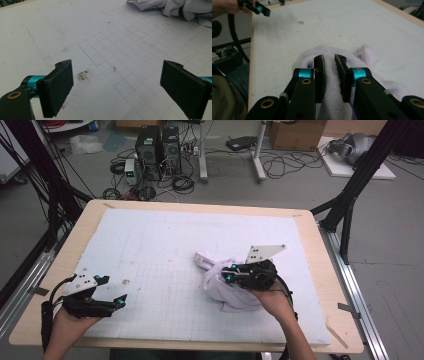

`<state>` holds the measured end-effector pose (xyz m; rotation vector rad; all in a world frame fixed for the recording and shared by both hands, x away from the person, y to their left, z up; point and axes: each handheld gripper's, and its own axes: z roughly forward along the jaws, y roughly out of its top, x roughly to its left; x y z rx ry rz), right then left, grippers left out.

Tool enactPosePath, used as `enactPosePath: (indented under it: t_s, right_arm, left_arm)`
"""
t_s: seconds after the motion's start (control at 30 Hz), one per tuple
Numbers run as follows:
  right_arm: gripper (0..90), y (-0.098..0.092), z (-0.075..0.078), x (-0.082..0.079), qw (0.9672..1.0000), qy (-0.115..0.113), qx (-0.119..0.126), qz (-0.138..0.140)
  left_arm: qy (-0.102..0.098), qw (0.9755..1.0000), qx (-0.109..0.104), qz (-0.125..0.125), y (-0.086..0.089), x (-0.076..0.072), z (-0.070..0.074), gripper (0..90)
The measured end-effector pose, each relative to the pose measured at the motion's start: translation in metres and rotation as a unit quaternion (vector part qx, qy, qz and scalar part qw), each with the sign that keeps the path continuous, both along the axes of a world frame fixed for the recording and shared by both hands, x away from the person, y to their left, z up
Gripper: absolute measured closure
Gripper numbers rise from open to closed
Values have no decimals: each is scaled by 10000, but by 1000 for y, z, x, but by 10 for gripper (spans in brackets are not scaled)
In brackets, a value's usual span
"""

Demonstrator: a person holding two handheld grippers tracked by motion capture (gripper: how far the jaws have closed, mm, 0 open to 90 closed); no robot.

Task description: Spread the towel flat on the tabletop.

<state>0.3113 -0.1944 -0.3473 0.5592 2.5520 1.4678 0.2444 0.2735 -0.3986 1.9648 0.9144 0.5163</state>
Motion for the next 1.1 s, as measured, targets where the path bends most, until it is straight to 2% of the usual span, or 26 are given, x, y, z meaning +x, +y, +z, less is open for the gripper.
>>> enactPosePath:
  t_s: [0.03, 0.1, 0.17, 0.23, 0.3, 0.4, 0.5, 0.57, 0.6, 0.67, 0.73, 0.8, 0.9, 0.93, 1.0, 1.03, 1.07, 1.1]
  right_arm:
    - [797, 9, 10, -4, 9999, -54, 25, 154]
    - [797, 13, 13, -6, 9998, -88, 29, 195]
    - [798, 22, 21, -12, 9991, -92, 111, 396]
    - [797, 33, 24, -20, 9976, -55, 261, 635]
    - [797, 36, 22, -23, 9971, -11, 303, 697]
    - [797, 43, 7, -32, 9953, 181, 304, 897]
    - [788, 46, -19, -38, 9942, 453, 70, 975]
    - [735, 44, -35, -41, 9931, 631, -62, 985]
    - [662, 40, -40, -47, 9919, 760, 2, 1019]
    - [591, 34, -37, -52, 9934, 643, 63, 945]
    - [561, 31, -33, -54, 9943, 586, 103, 889]
    - [514, 14, -23, -55, 9964, 399, 260, 708]
    - [489, 4, -20, -53, 9974, 316, 320, 558]
    - [487, -3, -19, -51, 9980, 304, 358, 425]
    - [487, -13, -22, -46, 9993, 168, 263, 184]
    - [486, -19, -29, -40, 9998, 155, 112, -50]
    - [486, -19, -29, -40, 9998, 155, 112, -50]
    - [484, -22, -34, -37, 9997, 158, 26, -168]
  left_arm:
    - [-10, 10000, 0, 0, 0, 0, 0, 119]
    - [-10, 10000, 3, -5, 0, 0, 1, 119]
    - [-8, 10000, -2, -21, 0, -1, 1, 119]
    - [-8, 10000, -3, -26, 0, -1, 1, 119]
    - [-5, 10000, -14, -23, -1, -1, 1, 119]
    - [0, 10000, 9, -60, -2, -1, 0, 119]
    - [17, 10000, 9, -91, -4, 0, -1, 120]
    - [25, 9999, 18, -123, -6, 0, -1, 120]
    - [25, 9999, 28, -148, -7, -1, -1, 123]
    - [26, 9998, 27, -174, -9, -1, -1, 126]
    - [25, 9997, 35, -229, -12, 0, -1, 129]
    - [36, 9996, 53, -292, -15, 0, -1, 140]
    - [81, 9990, -7, -441, -20, 1, -1, 171]
    - [83, 9988, -3, -475, -22, 2, -1, 171]
    - [91, 9985, -33, -547, -27, 2, 0, 175]
    - [84, 9983, -35, -583, -29, 3, 0, 182]
    - [84, 9979, -26, -635, -31, 3, 1, 182]
    - [93, 9978, -49, -652, -33, 3, 1, 185]
